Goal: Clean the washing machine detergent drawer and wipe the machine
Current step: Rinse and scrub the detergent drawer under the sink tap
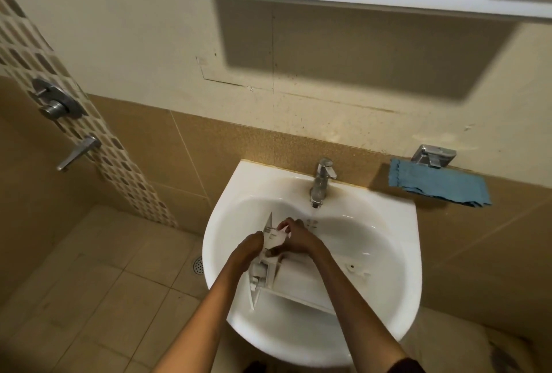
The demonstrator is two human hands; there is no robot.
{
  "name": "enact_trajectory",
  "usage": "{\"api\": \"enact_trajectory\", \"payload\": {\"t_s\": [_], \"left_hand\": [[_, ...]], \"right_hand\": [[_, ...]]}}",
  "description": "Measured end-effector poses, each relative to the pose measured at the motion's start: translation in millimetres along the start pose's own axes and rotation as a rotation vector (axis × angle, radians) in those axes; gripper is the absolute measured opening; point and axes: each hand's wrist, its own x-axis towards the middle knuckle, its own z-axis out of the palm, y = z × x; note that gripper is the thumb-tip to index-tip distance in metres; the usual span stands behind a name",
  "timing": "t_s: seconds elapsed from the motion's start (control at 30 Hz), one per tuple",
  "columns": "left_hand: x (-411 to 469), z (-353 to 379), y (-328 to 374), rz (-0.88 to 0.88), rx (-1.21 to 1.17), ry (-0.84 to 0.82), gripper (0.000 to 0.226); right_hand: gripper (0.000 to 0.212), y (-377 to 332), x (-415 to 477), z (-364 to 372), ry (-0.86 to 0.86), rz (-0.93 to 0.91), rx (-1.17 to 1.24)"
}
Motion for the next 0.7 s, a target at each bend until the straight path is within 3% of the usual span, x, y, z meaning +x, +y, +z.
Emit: {"api": "enact_trajectory", "payload": {"t_s": [0.1, 0.23, 0.3, 0.37, 0.43, 0.53, 0.7], "left_hand": [[-0.4, 6.4, 1.2, -0.002, 0.016, -0.003, 0.048], [2.5, 14.1, -2.9, 0.023, 0.100, 0.044, 0.063], [2.0, 14.6, -3.0, 0.030, 0.107, 0.061, 0.068], [2.4, 15.5, -3.5, 0.031, 0.132, 0.066, 0.071], [2.4, 16.8, -2.6, 0.061, 0.189, 0.088, 0.074], [2.5, 18.3, -0.7, 0.098, 0.224, 0.084, 0.085], [-1.2, 21.0, 1.3, 0.053, 0.238, 0.147, 0.092]], "right_hand": [[0.074, 12.2, 4.3, -0.2, 0.003, -0.005, 0.097], [0.027, 11.8, 13.1, 7.0, 0.297, -0.013, 0.374], [0.016, 13.8, 19.9, 14.0, 0.372, 0.022, 0.440], [0.016, 16.6, 24.6, 18.8, 0.400, -0.015, 0.417], [0.016, 17.9, 20.3, 19.2, 0.324, -0.057, 0.358], [0.042, 20.4, 17.4, 18.2, 0.120, -0.009, 0.240], [0.031, 17.8, 23.2, 31.5, 0.332, -0.090, 0.342]]}}
